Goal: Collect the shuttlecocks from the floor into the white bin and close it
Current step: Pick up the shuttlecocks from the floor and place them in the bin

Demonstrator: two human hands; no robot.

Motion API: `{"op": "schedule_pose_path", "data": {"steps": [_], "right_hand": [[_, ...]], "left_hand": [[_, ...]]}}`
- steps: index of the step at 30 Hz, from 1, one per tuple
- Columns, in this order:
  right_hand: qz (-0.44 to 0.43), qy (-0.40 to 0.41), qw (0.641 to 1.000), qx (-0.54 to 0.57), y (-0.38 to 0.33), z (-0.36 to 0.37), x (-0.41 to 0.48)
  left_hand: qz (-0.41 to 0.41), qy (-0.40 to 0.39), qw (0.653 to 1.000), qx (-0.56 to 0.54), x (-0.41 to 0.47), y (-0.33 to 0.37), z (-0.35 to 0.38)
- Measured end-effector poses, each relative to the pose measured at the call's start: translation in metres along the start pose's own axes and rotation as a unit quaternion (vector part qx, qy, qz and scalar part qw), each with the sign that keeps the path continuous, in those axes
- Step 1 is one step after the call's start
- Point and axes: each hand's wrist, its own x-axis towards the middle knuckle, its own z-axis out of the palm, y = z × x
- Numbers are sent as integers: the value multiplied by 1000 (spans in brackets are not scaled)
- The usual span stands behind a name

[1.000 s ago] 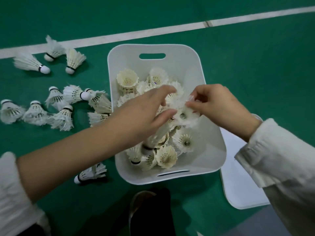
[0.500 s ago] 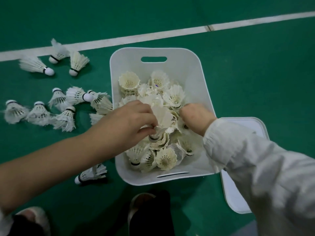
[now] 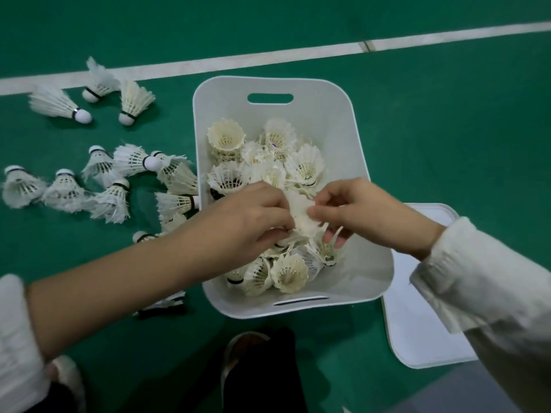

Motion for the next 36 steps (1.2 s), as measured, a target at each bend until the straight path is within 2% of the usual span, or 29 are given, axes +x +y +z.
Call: {"op": "schedule_pose_path", "data": {"steps": [3,6,8,12,18,23,25,28,33,36], "right_hand": [[-8,5,999,-38,5,9,7],[-2,3,991,-131,9,13,11],[-9,2,978,-209,14,23,13],[-16,-14,948,-316,29,55,18],[-69,-13,907,-415,31,66,27],[-177,51,869,-459,-36,50,1],[-223,26,881,-417,-74,58,-10],[-262,-60,905,-329,-113,93,-8],[-263,-139,871,-392,-119,167,50],[-260,-164,829,-468,-114,191,79]], "left_hand": [[10,-28,1000,3,-6,2,0],[-55,-39,998,-5,-16,3,-18],[-94,-45,994,15,-25,-1,-36],[-103,-79,989,74,-45,-15,-67],[-114,-170,970,133,-84,-32,-76],[-147,-168,968,118,-133,-42,-75],[-175,-166,964,108,-148,-46,-67],[-215,-167,958,92,-162,-51,-45],[-226,-127,966,-21,-174,-63,-4],[-208,-112,968,-82,-174,-68,13]]}}
